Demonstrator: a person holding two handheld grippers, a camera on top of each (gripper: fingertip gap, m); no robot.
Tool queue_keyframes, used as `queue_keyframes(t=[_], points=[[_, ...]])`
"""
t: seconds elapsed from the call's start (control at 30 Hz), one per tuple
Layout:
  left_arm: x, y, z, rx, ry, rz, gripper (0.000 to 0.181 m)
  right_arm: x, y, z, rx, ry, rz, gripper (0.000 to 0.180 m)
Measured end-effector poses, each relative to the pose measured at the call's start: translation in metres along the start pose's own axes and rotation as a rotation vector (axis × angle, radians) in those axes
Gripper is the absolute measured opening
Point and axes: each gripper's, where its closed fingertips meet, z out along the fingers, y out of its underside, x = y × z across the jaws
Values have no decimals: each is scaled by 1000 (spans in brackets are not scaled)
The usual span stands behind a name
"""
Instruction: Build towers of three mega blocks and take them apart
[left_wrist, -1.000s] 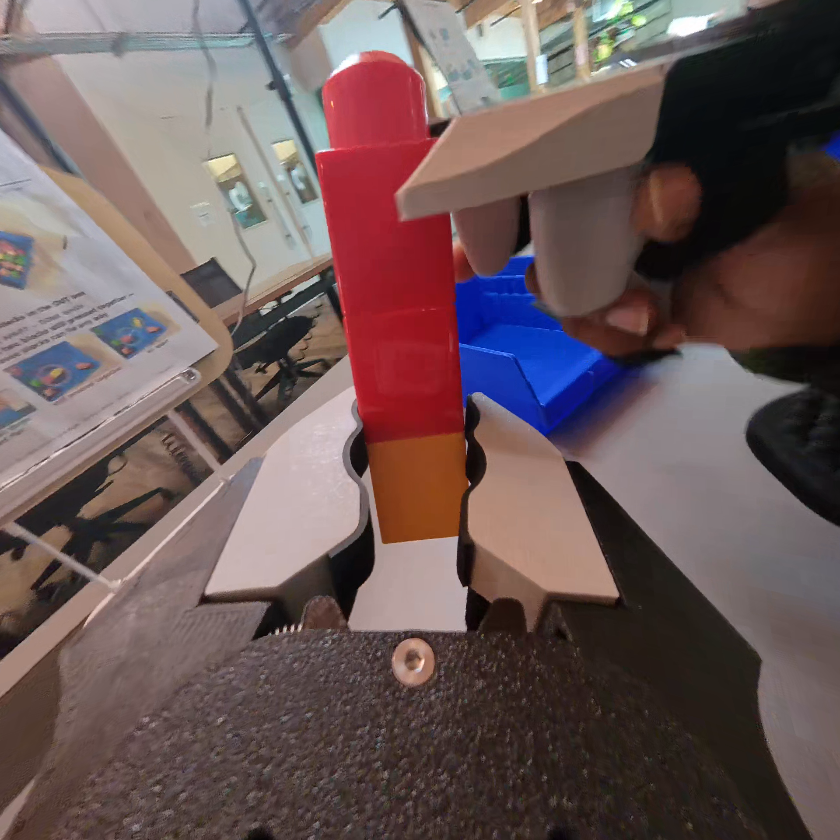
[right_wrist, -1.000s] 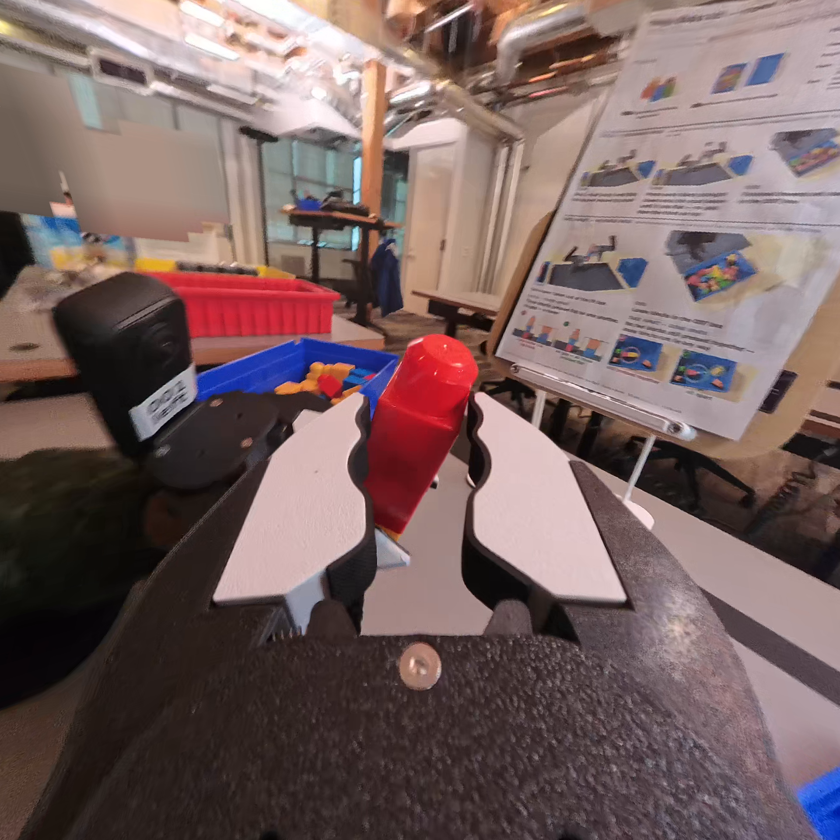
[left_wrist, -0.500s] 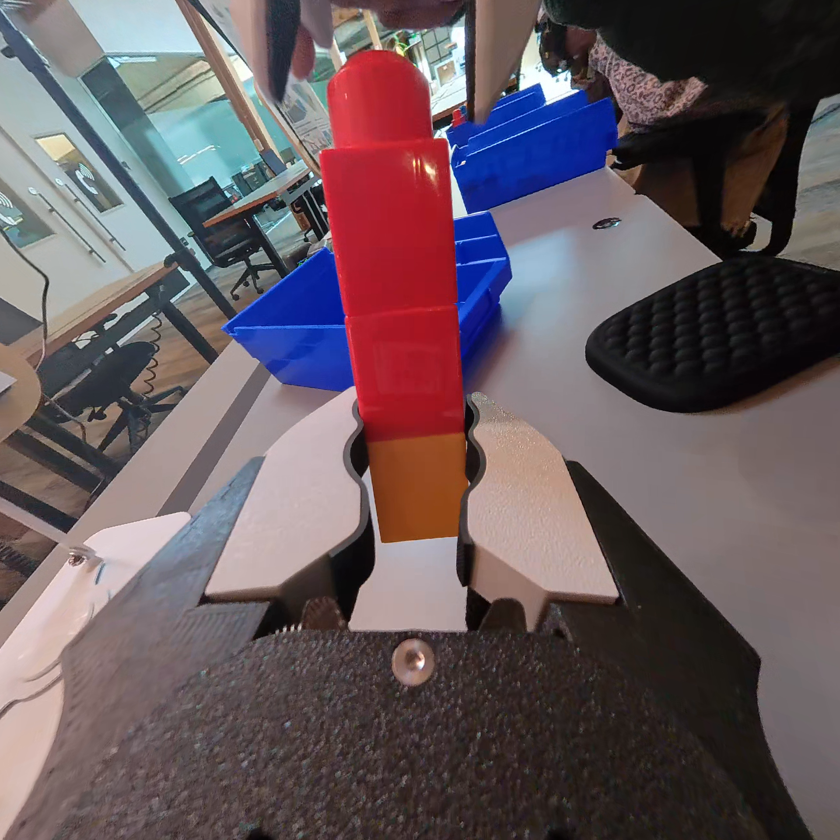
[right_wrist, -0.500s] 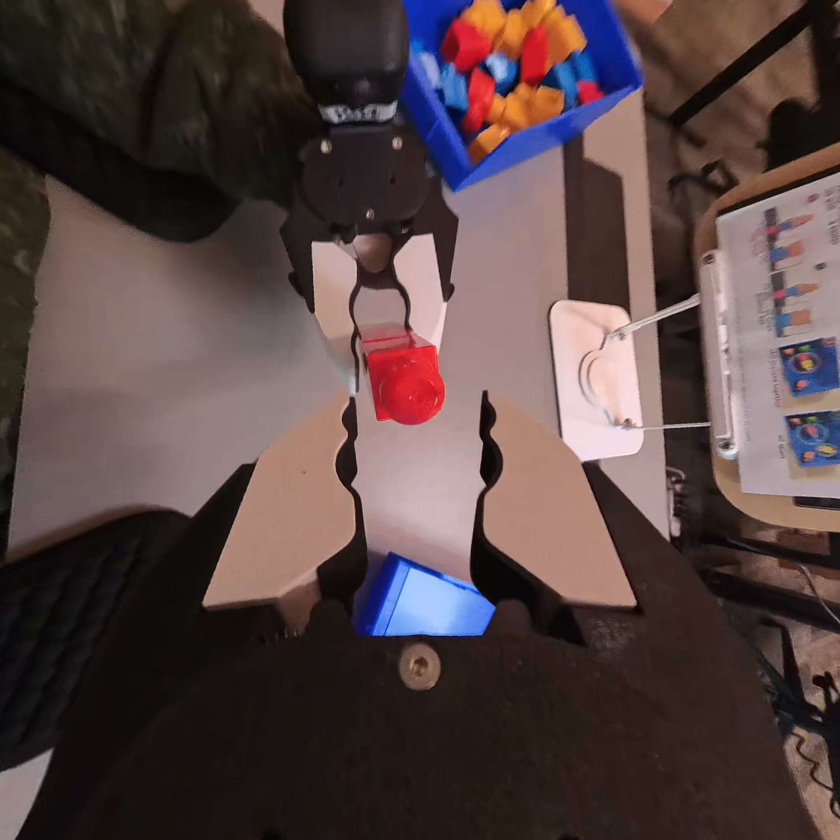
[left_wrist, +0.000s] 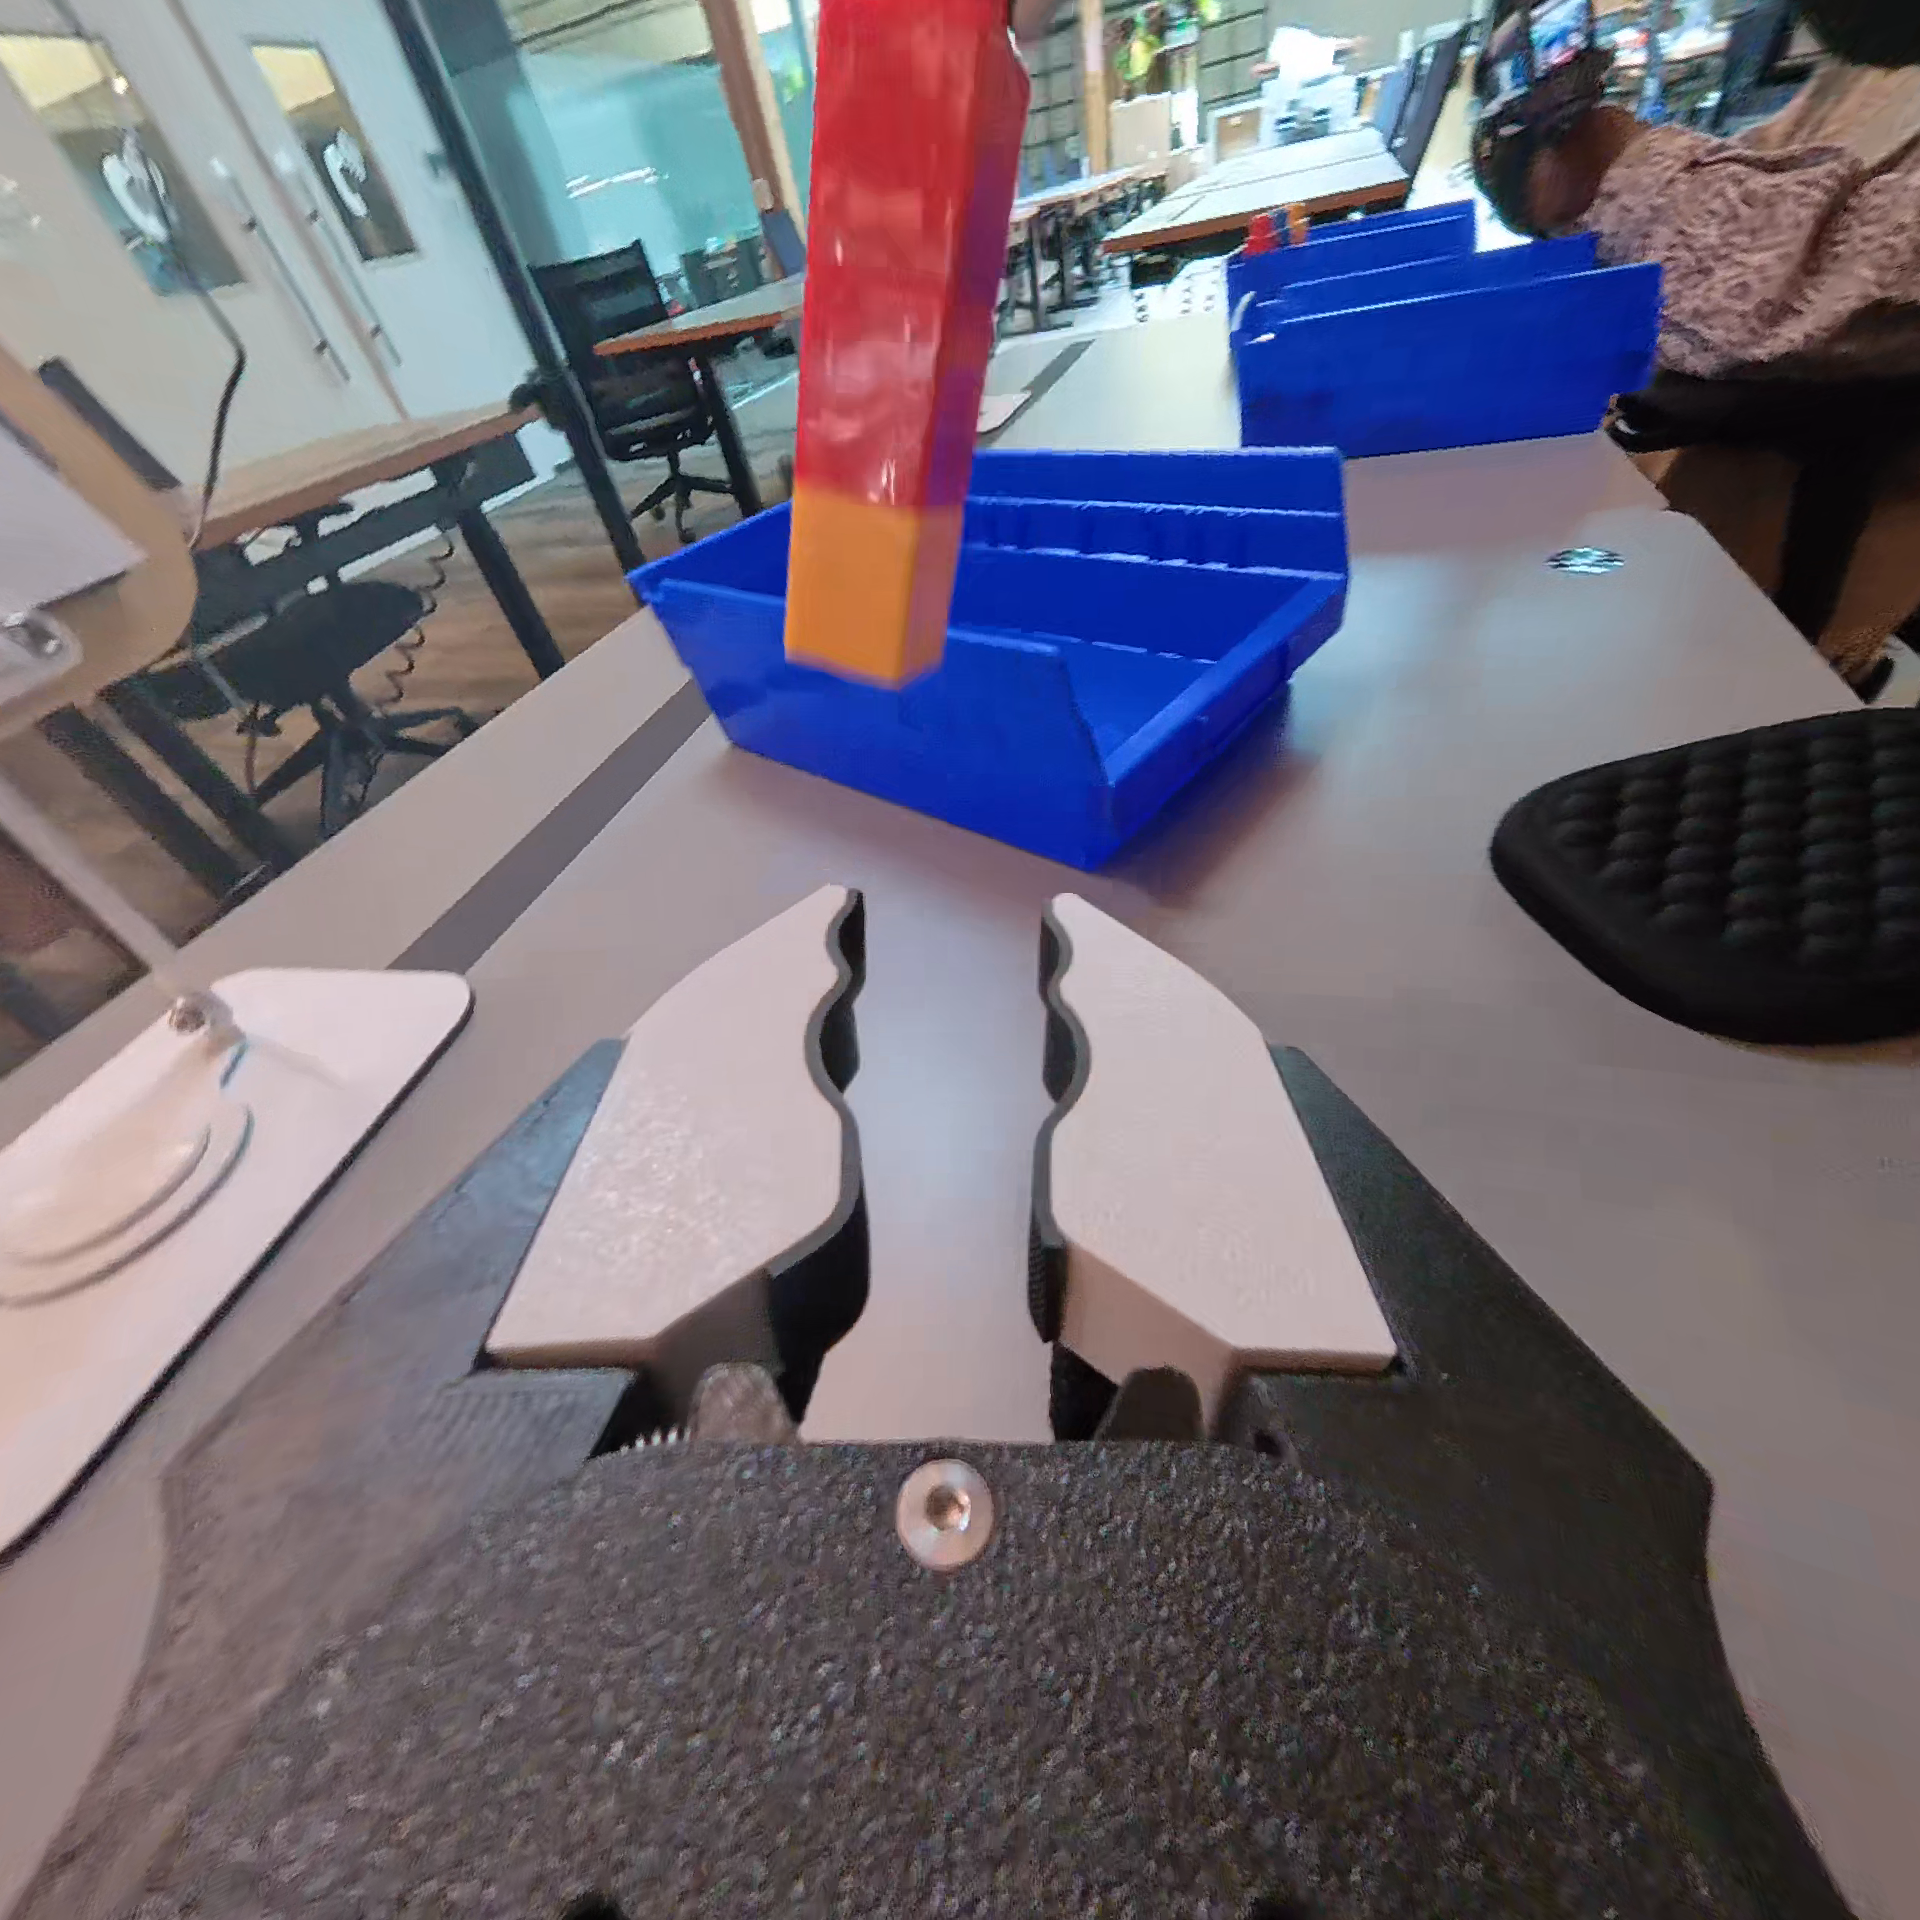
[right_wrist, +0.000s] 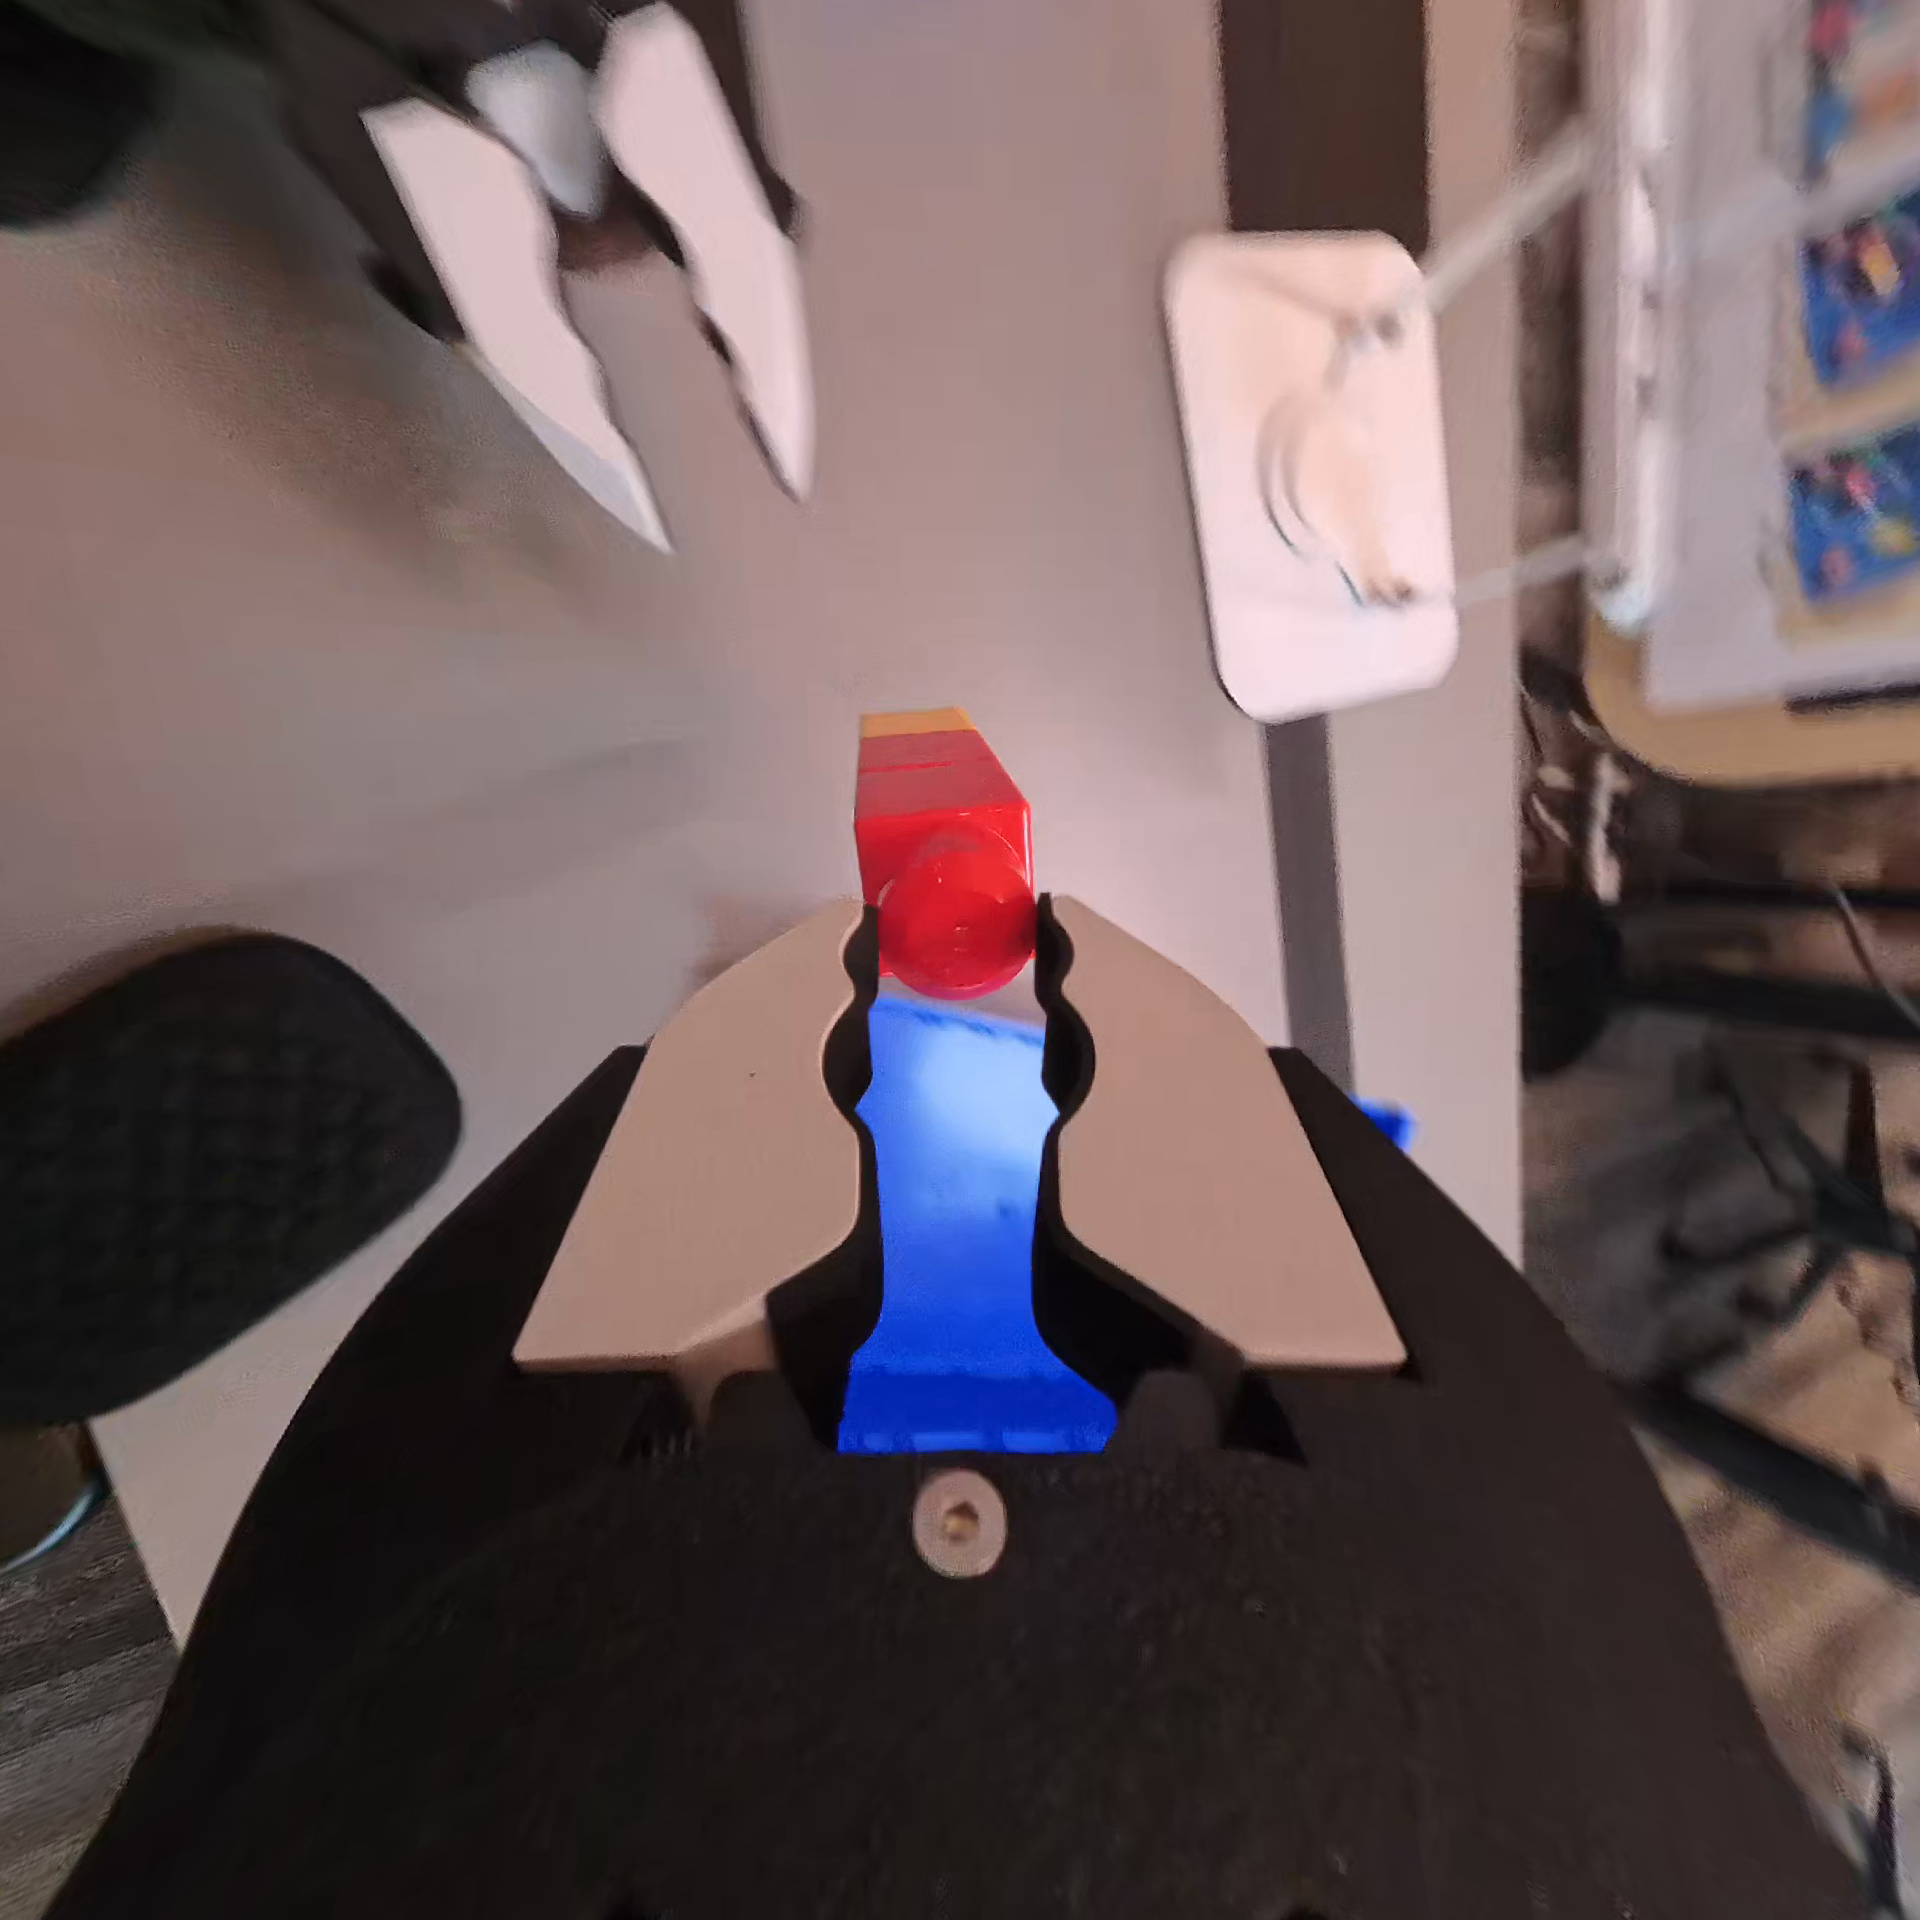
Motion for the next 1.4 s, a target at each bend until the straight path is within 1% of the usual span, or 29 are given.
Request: queue_keyframes(t=[0.13, 0.27, 0.33, 0.47, 0.57, 0.73, 0.87, 1.0, 1.03, 1.1, 1.23, 1.3, 1.33, 1.4], points=[[-12, 12, 0, -32, -38, -20, 22, 64, 61, -15, -181, 97, 152, 29], [-11, 17, 3, -56, -47, 9, 16, 102, 109, -4, -270, 99, 290, 29], [-9, 20, 5, -67, -40, 0, 14, 116, 130, 14, -303, 98, 334, 29], [-9, 21, 4, -53, -23, -49, 11, 131, 172, 65, -393, 77, 380, 29], [-10, 22, 3, -51, -27, -62, 10, 138, 191, 92, -422, 37, 405, 29], [-11, 31, 5, -75, -20, -71, 9, 158, 197, 106, -377, -5, 422, 30], [-12, 37, 7, -92, -18, -83, 8, 167, 202, 110, -381, -44, 436, 30], [-14, 42, 6, -104, -26, -94, 8, 176, 201, 115, -380, -50, 439, 30], [-14, 43, 6, -107, -28, -94, 8, 178, 203, 115, -392, -42, 440, 31], [-15, 44, 6, -110, -31, -93, 8, 182, 203, 115, -383, -37, 451, 40], [-14, 44, 6, -113, -32, -90, 8, 185, 203, 111, -356, -11, 456, 47], [-15, 43, 6, -107, -35, -88, 8, 188, 195, 104, -304, 22, 450, 49], [-15, 41, 5, -102, -39, -89, 7, 191, 185, 98, -250, 51, 446, 50], [-20, 38, 4, -94, -65, -86, 5, 199, 155, 83, -85, 127, 442, 49]])
